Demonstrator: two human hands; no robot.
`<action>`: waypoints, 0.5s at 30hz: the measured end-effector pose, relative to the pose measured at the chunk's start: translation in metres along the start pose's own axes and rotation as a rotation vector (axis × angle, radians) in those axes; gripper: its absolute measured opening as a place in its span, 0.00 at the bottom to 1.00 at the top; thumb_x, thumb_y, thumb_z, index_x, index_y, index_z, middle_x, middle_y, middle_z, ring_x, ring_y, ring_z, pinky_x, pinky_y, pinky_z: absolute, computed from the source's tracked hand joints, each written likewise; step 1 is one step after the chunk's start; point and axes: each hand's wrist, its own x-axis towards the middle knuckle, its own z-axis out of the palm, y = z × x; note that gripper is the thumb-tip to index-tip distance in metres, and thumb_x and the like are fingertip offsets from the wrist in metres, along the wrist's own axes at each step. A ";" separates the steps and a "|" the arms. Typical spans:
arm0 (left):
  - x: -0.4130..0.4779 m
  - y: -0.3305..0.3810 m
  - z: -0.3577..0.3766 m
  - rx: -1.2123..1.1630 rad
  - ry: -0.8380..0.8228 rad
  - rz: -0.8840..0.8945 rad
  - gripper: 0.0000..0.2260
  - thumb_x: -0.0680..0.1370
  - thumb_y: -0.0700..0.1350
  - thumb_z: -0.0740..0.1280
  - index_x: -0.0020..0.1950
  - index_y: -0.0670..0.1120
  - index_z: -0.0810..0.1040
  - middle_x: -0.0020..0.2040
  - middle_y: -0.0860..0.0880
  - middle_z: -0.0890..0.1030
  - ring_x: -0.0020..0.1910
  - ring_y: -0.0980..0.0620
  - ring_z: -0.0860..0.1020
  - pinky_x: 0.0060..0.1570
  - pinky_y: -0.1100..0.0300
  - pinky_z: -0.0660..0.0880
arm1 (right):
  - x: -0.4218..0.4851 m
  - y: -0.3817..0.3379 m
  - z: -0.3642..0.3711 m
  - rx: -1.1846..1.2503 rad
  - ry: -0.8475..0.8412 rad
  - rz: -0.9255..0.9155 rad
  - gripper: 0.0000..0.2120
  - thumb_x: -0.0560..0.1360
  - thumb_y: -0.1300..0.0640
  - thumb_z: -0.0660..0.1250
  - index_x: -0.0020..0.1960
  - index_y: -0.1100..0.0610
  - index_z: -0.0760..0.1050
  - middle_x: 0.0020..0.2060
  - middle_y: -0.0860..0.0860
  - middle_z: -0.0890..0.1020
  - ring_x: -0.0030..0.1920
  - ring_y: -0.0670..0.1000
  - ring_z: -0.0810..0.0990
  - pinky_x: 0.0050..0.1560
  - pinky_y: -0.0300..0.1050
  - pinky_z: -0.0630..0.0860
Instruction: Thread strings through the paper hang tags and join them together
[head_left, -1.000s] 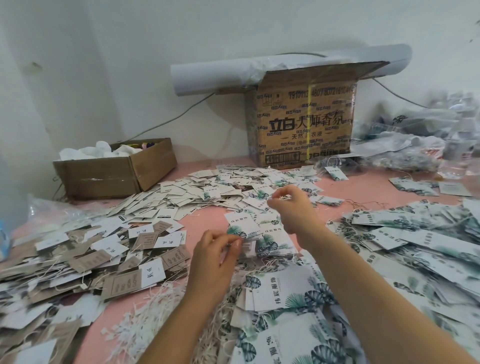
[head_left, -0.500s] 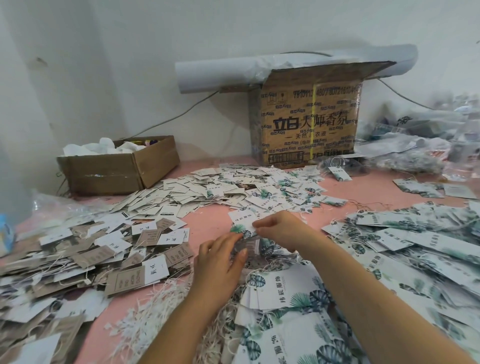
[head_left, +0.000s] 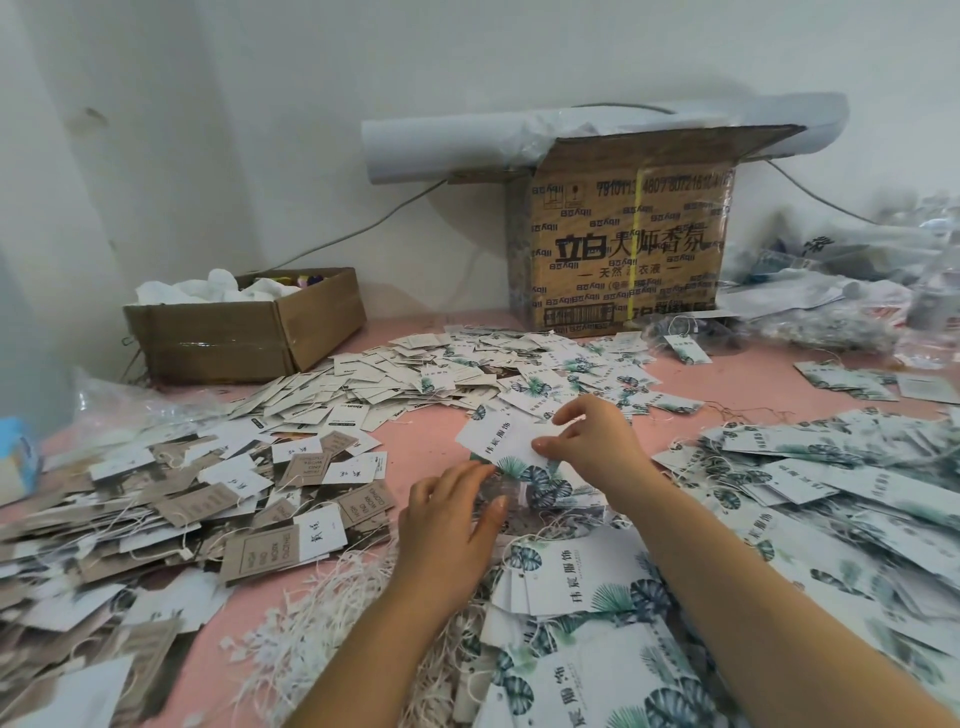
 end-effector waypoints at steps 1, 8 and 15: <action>0.000 0.000 0.000 0.001 0.000 -0.002 0.21 0.80 0.58 0.53 0.73 0.57 0.60 0.73 0.60 0.62 0.69 0.53 0.57 0.63 0.57 0.58 | 0.000 0.000 0.000 0.006 0.001 -0.004 0.11 0.69 0.59 0.74 0.44 0.56 0.72 0.32 0.51 0.80 0.26 0.45 0.69 0.29 0.40 0.64; 0.001 0.007 -0.003 -0.114 0.052 -0.046 0.20 0.80 0.56 0.55 0.70 0.53 0.66 0.69 0.56 0.65 0.68 0.54 0.58 0.66 0.56 0.58 | -0.002 -0.004 -0.001 0.076 -0.059 0.011 0.06 0.70 0.61 0.73 0.35 0.58 0.77 0.26 0.50 0.78 0.16 0.40 0.65 0.20 0.34 0.64; 0.001 0.024 -0.020 -0.685 0.164 -0.143 0.09 0.78 0.50 0.62 0.42 0.47 0.78 0.38 0.54 0.80 0.36 0.66 0.76 0.36 0.74 0.69 | -0.007 -0.014 -0.002 0.113 -0.165 -0.049 0.06 0.73 0.59 0.70 0.38 0.58 0.78 0.29 0.53 0.77 0.18 0.41 0.63 0.19 0.34 0.62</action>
